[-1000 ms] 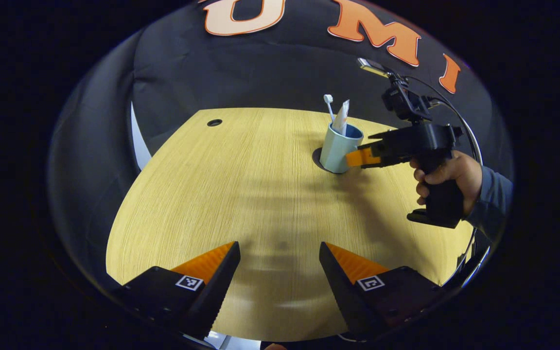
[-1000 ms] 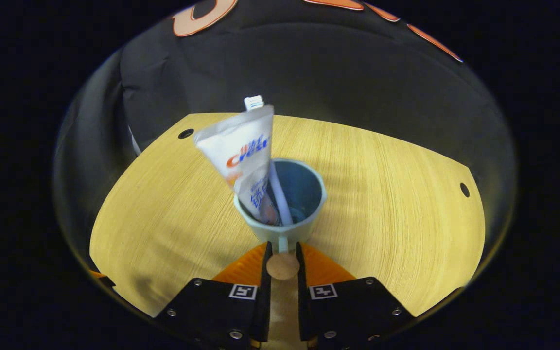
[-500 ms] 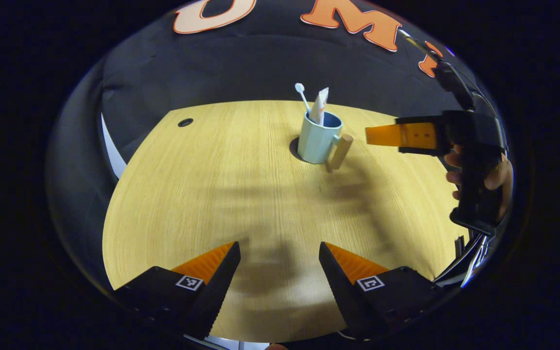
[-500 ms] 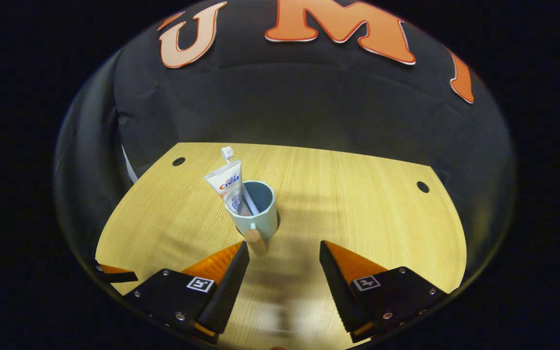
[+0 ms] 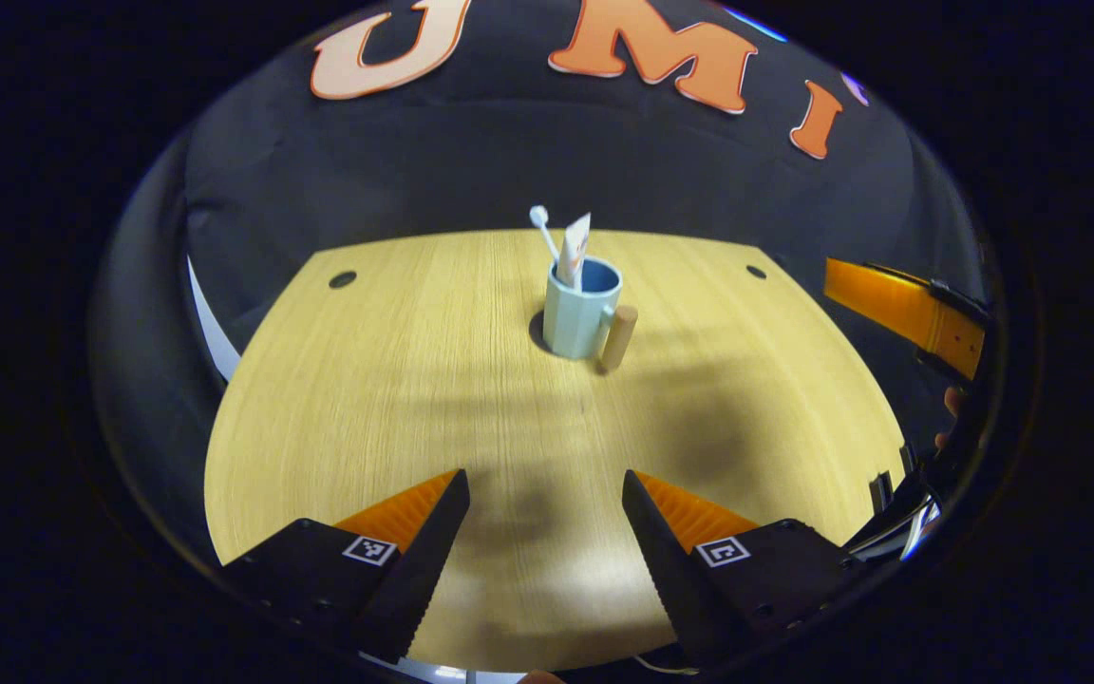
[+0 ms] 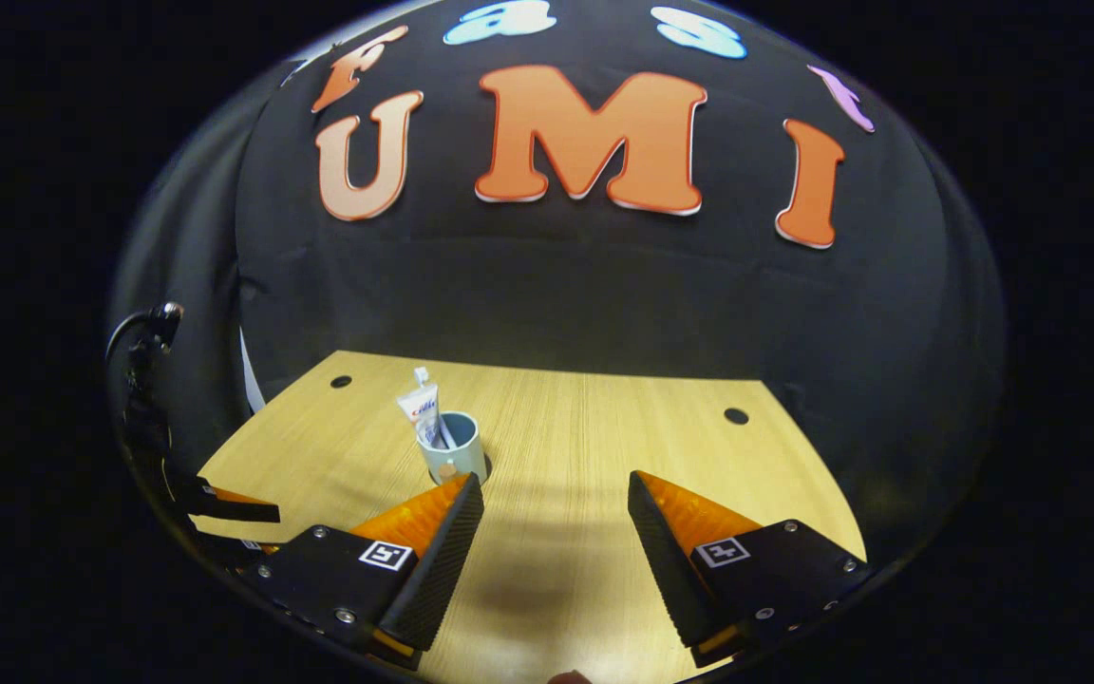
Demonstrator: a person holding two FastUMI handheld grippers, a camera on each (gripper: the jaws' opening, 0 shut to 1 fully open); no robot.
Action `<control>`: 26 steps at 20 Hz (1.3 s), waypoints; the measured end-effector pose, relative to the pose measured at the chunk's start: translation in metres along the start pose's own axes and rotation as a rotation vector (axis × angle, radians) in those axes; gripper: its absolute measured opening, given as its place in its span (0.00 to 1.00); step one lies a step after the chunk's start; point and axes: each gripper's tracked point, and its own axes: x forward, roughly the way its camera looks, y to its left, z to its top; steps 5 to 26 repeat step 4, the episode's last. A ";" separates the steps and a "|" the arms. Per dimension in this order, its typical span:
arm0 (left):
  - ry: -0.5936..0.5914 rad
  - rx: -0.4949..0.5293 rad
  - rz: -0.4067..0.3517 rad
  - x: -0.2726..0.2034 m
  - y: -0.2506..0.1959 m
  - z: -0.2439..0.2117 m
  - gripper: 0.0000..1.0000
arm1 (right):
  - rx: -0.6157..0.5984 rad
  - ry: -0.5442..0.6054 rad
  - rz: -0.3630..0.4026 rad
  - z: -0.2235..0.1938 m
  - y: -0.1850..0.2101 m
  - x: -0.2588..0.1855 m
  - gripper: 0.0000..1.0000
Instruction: Put the toothbrush and toothpaste on the desktop into the cup, then pick up the cup and place it on the coaster on the desktop.
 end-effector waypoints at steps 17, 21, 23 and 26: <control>-0.229 0.009 0.037 -0.030 -0.027 0.054 0.98 | -0.034 -0.114 0.022 0.032 -0.023 -0.041 0.93; -0.229 0.009 0.037 -0.030 -0.027 0.054 0.98 | -0.034 -0.114 0.022 0.032 -0.023 -0.041 0.93; -0.229 0.009 0.037 -0.030 -0.027 0.054 0.98 | -0.034 -0.114 0.022 0.032 -0.023 -0.041 0.93; -0.229 0.009 0.037 -0.030 -0.027 0.054 0.98 | -0.034 -0.114 0.022 0.032 -0.023 -0.041 0.93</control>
